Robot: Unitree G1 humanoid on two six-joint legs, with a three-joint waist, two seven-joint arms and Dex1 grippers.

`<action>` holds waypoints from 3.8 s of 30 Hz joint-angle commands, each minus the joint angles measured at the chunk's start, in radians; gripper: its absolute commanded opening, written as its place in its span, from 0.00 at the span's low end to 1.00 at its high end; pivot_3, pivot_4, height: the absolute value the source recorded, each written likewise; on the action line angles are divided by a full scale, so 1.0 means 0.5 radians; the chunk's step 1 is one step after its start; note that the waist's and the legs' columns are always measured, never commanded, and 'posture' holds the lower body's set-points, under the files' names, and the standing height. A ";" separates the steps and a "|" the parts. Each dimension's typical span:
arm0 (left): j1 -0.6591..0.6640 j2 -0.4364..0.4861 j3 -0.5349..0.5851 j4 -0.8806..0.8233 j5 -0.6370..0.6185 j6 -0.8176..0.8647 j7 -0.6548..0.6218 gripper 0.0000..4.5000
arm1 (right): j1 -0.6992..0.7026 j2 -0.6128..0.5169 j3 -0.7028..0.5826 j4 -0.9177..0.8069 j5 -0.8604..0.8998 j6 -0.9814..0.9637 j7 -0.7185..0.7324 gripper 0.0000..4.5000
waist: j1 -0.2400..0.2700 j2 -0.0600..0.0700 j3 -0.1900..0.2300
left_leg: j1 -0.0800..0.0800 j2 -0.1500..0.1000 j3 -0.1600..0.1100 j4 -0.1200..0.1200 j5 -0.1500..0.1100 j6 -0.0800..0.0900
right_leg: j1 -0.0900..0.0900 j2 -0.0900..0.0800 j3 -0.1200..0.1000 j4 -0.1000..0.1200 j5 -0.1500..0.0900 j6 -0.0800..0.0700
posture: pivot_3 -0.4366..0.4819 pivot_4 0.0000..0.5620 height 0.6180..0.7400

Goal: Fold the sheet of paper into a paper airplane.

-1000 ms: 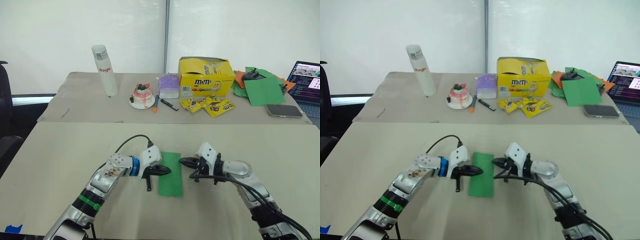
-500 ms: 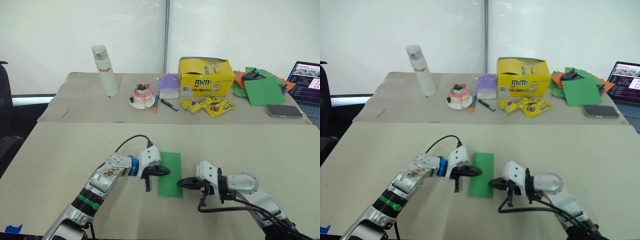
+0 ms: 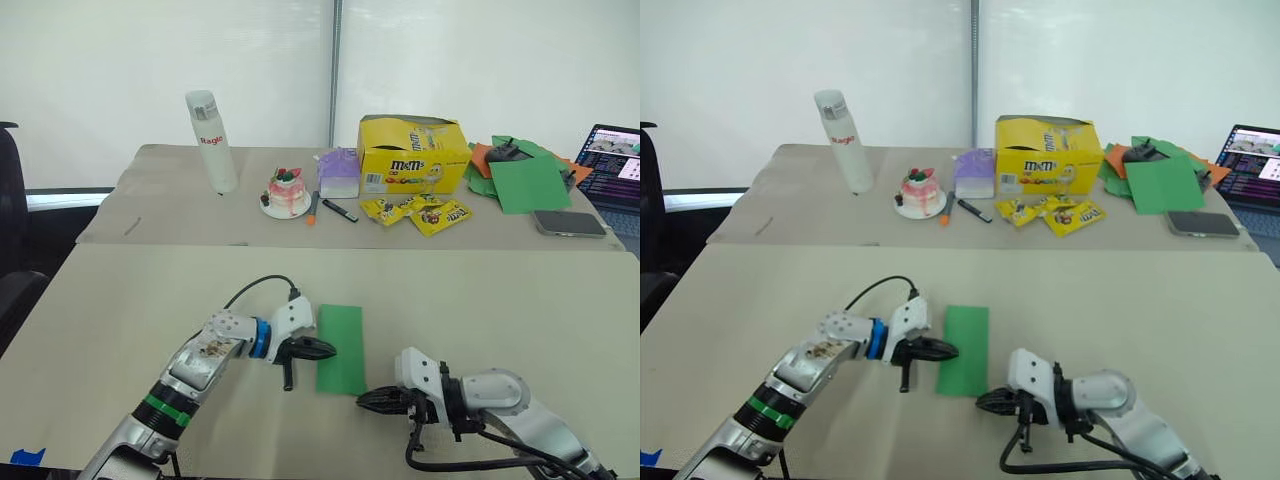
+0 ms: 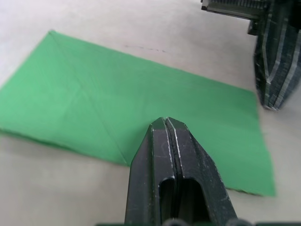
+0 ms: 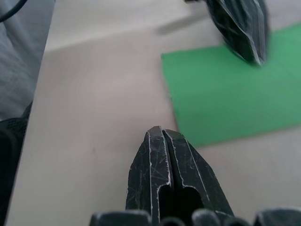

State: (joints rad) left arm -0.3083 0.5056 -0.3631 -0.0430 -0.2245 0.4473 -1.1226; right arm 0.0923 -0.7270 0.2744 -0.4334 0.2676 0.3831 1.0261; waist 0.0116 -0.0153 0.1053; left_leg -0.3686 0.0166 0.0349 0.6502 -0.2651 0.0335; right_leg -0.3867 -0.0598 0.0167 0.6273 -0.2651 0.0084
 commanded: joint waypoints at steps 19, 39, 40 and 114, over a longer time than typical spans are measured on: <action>-0.078 -0.078 0.084 0.116 -0.101 -0.130 -0.067 0.00 | -0.311 -0.198 -0.374 -0.296 0.362 0.469 -0.106 0.01 | 0.011 -0.005 0.006 | -0.004 -0.001 -0.003 0.000 0.000 0.000 | -0.001 -0.002 -0.002 -0.002 0.000 -0.001 | 0.48 0.27 0.98; -0.581 -0.620 -0.316 0.704 0.086 -0.014 -0.129 0.00 | -0.323 -0.879 -0.911 -0.731 0.458 1.190 -0.268 0.01 | 0.003 -0.012 0.012 | -0.009 -0.003 -0.006 0.001 -0.001 0.001 | -0.001 0.001 -0.002 -0.004 -0.001 0.000 | 0.48 0.27 0.98; -0.587 -0.636 -0.327 0.730 0.103 -0.013 -0.125 0.00 | -0.323 -0.863 -0.925 -0.737 0.465 1.216 -0.295 0.01 | 0.002 -0.013 0.012 | -0.009 -0.003 -0.006 0.001 -0.001 0.001 | -0.001 0.001 -0.002 -0.004 -0.001 0.000 | 0.48 0.27 0.98; -0.446 -0.348 -0.009 0.320 0.030 0.200 0.108 0.00 | -0.674 -0.096 -0.039 0.253 -0.412 -0.121 -0.474 0.01 | -0.001 0.006 0.005 | -0.011 -0.005 -0.010 0.003 0.000 0.002 | -0.002 0.004 0.002 -0.001 -0.003 0.003 | 0.48 0.27 0.98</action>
State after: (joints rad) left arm -0.5305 0.3276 -0.3706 0.1366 -0.2021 0.5454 -1.0691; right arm -0.2525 -0.7657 0.2630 -0.2856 0.0861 0.3693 0.7895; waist 0.0112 -0.0125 0.1080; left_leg -0.3740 0.0142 0.0298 0.6518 -0.2653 0.0343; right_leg -0.3876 -0.0580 0.0177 0.6266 -0.2664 0.0099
